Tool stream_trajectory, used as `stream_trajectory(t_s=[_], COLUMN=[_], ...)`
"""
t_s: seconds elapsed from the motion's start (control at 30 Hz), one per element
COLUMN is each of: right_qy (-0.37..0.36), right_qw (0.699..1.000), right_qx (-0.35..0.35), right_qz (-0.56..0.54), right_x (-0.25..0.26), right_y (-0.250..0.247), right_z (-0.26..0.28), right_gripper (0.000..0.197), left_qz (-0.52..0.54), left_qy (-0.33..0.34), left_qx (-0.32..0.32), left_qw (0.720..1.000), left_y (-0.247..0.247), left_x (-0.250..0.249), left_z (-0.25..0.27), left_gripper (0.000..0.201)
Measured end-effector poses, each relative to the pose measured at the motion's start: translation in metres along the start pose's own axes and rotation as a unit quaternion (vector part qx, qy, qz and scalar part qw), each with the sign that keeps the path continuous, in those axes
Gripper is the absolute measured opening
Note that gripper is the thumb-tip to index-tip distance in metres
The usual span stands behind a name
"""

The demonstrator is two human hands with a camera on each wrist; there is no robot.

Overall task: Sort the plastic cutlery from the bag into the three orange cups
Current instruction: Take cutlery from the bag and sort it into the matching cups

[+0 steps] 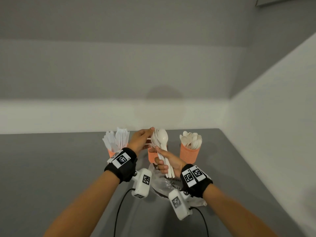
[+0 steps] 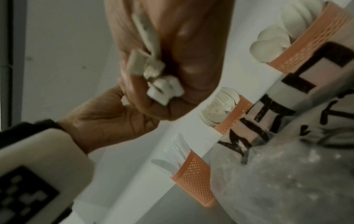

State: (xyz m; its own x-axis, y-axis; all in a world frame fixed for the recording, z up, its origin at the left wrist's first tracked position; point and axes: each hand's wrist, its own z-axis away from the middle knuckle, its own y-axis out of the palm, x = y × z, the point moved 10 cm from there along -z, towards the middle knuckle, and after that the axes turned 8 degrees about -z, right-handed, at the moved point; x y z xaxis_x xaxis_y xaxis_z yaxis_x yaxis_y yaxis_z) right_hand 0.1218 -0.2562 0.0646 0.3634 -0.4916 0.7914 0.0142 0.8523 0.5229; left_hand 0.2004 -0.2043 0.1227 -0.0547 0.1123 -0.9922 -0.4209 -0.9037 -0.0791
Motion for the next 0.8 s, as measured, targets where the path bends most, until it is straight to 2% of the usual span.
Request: stream_trajectory(t_s=[0.17,0.27,0.37,0.5,0.6,0.73,0.8], right_qy=[-0.007,-0.007,-0.008,-0.035,-0.05,-0.043,-0.04], right_qw=[0.999,0.999,1.0,0.997,0.996,0.996,0.996], right_qx=[-0.004,-0.003,-0.012,-0.043,-0.054,-0.043,-0.034], right_qz=[0.046,0.038,0.02,0.05,0.044,0.058,0.065], right_x=[-0.002,-0.002,0.0,0.008,0.011,0.009,0.007], right_y=[-0.002,-0.003,-0.007,-0.012,-0.014,-0.016,-0.016], right_z=[-0.001,-0.002,-0.003,-0.002,-0.001,-0.001,-0.002], right_gripper=[0.03,0.032,0.029,0.017,0.016,0.019,0.021], left_qz=[0.002,0.007,-0.011,-0.009,-0.006,-0.032,-0.034], left_qy=[0.003,0.022,0.039,0.043,0.029,0.02,0.019], left_qx=[0.004,0.005,-0.039,-0.09,-0.045,0.019,0.031], left_qw=[1.0,1.0,0.998,0.995,0.999,0.999,0.999], left_y=[-0.011,-0.017,-0.029,-0.042,-0.037,-0.028,-0.027], left_x=[-0.005,-0.008,-0.01,-0.006,-0.001,-0.002,-0.002], left_z=[-0.005,-0.006,-0.008,-0.01,-0.01,-0.007,-0.005], left_gripper=[0.009,0.013,0.022,0.025,0.019,0.002,0.005])
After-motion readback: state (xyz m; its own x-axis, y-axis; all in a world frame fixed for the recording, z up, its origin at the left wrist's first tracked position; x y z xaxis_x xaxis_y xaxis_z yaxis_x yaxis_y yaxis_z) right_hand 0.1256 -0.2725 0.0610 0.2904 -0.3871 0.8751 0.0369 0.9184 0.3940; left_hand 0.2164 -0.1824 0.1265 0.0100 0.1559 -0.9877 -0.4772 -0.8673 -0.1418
